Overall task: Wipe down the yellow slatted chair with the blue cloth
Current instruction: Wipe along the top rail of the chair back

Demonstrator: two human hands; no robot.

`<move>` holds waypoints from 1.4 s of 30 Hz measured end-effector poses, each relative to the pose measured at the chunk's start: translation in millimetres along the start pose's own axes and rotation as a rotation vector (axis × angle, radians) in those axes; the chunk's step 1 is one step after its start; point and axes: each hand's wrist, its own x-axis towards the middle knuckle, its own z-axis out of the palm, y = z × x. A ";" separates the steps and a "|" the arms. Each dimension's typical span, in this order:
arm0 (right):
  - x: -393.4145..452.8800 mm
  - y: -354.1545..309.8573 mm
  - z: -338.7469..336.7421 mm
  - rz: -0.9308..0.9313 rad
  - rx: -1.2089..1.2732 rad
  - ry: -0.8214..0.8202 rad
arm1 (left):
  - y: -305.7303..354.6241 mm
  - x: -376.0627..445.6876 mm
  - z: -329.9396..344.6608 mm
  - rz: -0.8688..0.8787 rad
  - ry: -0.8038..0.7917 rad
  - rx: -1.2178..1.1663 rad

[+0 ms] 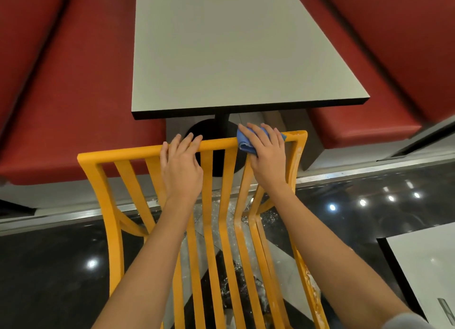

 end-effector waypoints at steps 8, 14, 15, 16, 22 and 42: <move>-11.2 -10.7 -6.2 -0.079 0.098 0.000 | 2.1 -0.1 1.5 -0.010 0.023 -0.012; 0.4 -11.3 -9.5 0.272 0.177 0.056 | 1.5 -0.7 2.2 -0.020 0.012 -0.022; -1.6 -19.2 -7.1 0.222 0.171 0.043 | 1.6 -0.7 2.4 -0.021 0.014 -0.022; -8.0 -25.7 -4.5 0.142 0.159 0.019 | 1.3 -0.6 2.9 -0.021 0.017 -0.022; -23.1 3.0 -17.4 0.165 0.167 0.013 | -0.1 -1.0 2.6 -0.011 0.012 -0.027; -24.9 2.8 -24.2 -0.040 0.206 -0.145 | -0.4 -1.3 4.3 -0.001 0.031 -0.042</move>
